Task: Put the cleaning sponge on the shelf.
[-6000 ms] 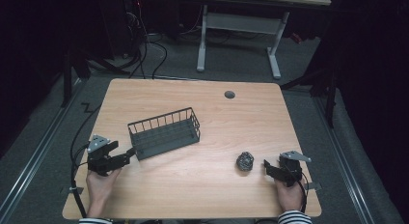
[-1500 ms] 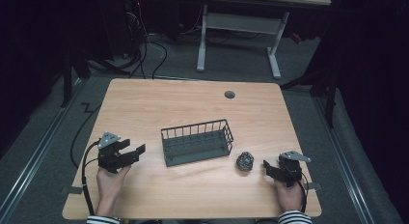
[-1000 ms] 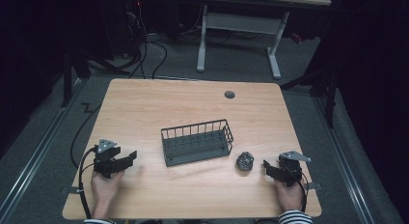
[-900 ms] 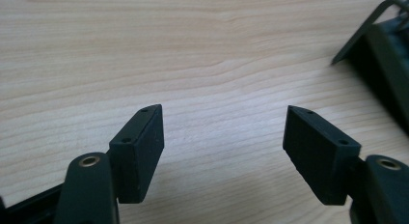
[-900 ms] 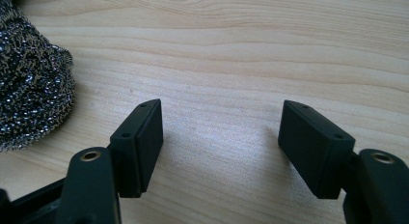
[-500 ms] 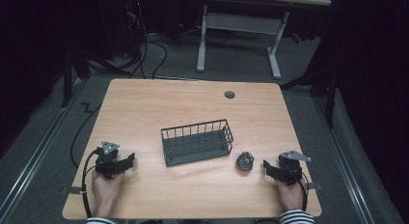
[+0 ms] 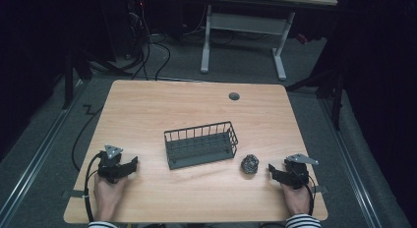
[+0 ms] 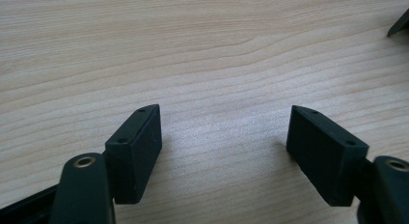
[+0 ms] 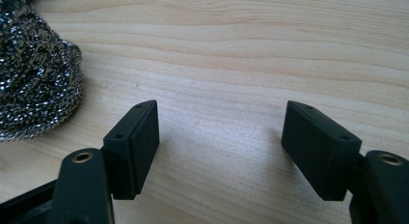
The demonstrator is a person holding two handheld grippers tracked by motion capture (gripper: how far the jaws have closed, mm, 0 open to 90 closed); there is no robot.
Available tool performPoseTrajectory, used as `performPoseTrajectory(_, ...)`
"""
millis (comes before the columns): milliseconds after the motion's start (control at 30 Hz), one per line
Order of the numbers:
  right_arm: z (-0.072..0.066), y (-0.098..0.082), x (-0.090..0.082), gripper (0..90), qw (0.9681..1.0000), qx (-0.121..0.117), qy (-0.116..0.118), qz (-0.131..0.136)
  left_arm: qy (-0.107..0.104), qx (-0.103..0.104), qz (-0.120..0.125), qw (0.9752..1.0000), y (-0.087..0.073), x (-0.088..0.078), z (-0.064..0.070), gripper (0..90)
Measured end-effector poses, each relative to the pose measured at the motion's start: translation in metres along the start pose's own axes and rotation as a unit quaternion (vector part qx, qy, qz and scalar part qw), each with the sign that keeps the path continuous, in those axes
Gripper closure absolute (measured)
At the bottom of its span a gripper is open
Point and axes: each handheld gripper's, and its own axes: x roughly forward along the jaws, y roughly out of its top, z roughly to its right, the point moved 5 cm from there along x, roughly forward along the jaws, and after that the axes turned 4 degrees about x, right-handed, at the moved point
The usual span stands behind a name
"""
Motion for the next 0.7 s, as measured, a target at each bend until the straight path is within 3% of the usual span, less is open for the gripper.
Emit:
performPoseTrajectory(167,-0.006,0.001,-0.011,29.0,0.9997,-0.010,0.018,0.011,-0.003,0.002,-0.002,1.0000,0.000,0.000,0.001,26.4)
performPoseTrajectory(267,-0.015,-0.001,-0.018,28.7,0.9989,-0.030,0.036,0.007,-0.010,0.012,-0.002,0.9999,-0.001,-0.001,0.004,24.1)
performPoseTrajectory(367,-0.021,-0.003,-0.021,28.6,0.9982,-0.045,0.038,0.006,-0.012,0.014,-0.003,0.9998,-0.001,-0.001,0.004,24.1)
performPoseTrajectory(467,-0.034,-0.006,-0.024,26.9,0.9965,-0.063,0.055,0.003,-0.013,0.014,-0.003,0.9998,-0.001,-0.001,0.005,23.8)
performPoseTrajectory(700,-0.055,0.001,-0.026,23.7,0.9933,-0.079,0.084,0.009,-0.013,0.014,-0.003,0.9998,-0.001,-0.001,0.005,23.4)
